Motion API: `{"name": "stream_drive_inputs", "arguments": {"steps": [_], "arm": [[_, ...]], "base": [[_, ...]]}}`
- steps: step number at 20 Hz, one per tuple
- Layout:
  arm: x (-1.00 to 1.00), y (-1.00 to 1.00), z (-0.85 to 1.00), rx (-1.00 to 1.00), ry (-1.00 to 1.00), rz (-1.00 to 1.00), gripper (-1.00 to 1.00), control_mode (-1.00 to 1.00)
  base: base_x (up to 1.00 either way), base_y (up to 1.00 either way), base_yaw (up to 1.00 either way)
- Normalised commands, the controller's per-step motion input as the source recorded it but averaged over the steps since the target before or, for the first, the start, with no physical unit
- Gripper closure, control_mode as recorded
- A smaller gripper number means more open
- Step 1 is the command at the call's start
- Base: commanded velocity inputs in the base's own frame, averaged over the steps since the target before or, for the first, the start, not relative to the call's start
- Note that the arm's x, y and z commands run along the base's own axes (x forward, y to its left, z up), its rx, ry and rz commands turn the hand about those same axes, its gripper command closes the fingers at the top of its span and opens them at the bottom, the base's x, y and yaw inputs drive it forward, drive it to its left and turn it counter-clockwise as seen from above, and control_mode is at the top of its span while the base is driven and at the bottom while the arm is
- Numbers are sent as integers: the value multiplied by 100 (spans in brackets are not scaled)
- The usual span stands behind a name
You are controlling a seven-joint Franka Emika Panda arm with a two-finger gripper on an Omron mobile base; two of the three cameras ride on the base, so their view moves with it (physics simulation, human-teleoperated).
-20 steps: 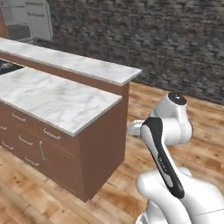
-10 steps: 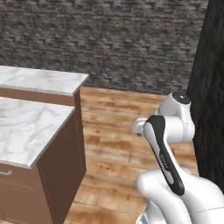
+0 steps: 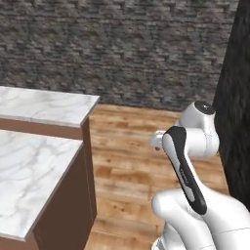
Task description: Pick the egg and butter from the fridge and place them by the bowl for mixing.
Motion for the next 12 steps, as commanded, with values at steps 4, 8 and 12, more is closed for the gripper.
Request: {"name": "stream_drive_inputs", "arguments": {"steps": [4, 8, 12], "arm": [[0, 0, 0, 0, 0, 0, -100, 100], [0, 0, 0, 0, 0, 0, -100, 100], [0, 0, 0, 0, 0, 0, -100, 100]], "base": [[93, 2, 0], [92, 0, 0], [92, 0, 1]]}}
